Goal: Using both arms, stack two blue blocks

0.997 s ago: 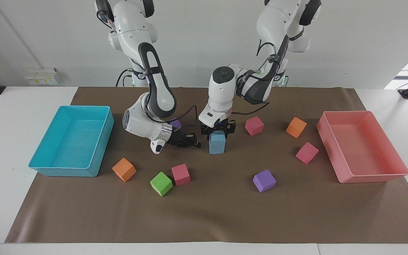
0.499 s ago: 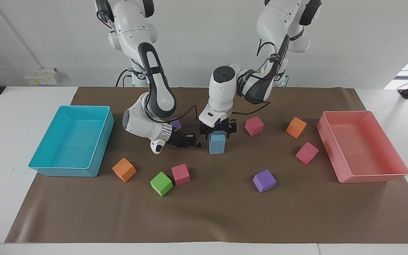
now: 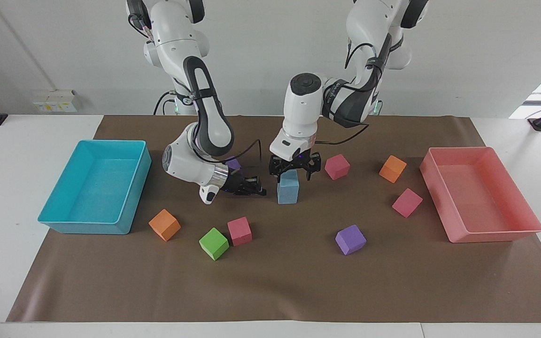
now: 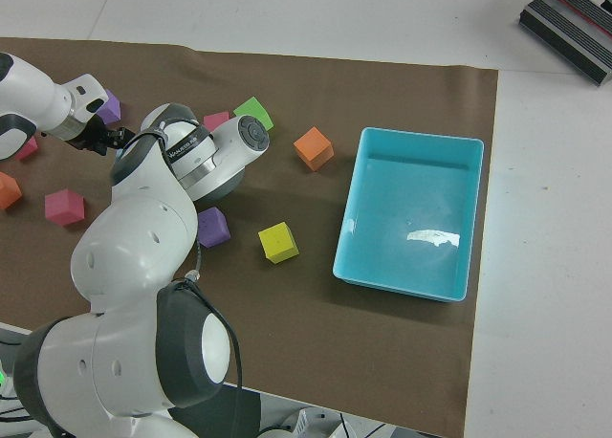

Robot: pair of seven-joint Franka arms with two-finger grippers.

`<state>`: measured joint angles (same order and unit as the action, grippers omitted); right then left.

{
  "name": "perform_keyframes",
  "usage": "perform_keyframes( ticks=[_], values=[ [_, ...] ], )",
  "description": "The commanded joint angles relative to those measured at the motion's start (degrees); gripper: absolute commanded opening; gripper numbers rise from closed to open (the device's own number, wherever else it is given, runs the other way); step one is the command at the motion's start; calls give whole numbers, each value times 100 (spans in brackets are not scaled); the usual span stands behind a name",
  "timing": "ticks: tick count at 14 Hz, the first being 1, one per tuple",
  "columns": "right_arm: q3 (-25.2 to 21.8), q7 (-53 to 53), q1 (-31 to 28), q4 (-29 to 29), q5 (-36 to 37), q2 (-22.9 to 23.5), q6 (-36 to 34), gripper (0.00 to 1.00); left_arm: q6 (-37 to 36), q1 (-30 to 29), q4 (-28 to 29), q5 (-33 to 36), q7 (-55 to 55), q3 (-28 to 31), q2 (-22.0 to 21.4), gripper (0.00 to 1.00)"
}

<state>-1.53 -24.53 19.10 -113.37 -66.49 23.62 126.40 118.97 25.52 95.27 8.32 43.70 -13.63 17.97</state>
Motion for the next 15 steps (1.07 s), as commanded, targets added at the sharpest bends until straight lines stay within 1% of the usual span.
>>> perform_keyframes(
  ticks=[1, 4, 6, 8, 11, 15],
  values=[
    [30, -307, -29, -53, -268, -6, 78, 0, -732, -292, -298, 74, -623, -9, -320, 100],
    [30, -307, -29, -53, -259, -6, 78, 0, -1278, -776, -395, 38, -1345, -52, -610, 100],
    [30, -307, -20, -45, -259, -6, 87, 0, -1516, -1022, -395, 12, -1723, -26, -760, 100],
    [30, -307, -20, -45, -250, -6, 78, 0, -1771, -1382, -395, -303, -2180, -9, -944, 100],
    [30, -280, -12, -1, -180, -15, 78, 0, -2157, -1786, -386, -401, -2611, -8, -1182, 100],
    [21, -254, 6, 34, -136, -50, 78, 0, -2483, -2077, -378, -542, -2867, 0, -1331, 100]
  ],
)
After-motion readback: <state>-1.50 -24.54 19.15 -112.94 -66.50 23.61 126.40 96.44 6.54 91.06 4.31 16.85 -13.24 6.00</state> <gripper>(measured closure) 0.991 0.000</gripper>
